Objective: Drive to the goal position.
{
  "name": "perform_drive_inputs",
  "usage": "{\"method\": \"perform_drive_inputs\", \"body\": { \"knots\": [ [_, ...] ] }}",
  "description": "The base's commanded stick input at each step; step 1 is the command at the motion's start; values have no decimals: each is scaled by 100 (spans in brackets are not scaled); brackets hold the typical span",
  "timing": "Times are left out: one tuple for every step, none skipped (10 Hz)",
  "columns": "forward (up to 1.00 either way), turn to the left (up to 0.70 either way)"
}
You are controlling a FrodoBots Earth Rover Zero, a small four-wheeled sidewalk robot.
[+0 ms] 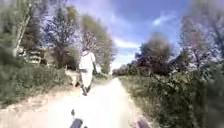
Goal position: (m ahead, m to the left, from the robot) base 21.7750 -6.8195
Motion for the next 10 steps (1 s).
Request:
{"method": "perform_drive_inputs", "body": {
  "knots": [
    [70,0],
    [70,0],
    [70,0],
    [70,0],
    [70,0],
    [70,0],
    [70,-5],
    [70,-26],
    [70,-6],
    [70,-5]
  ]
}}
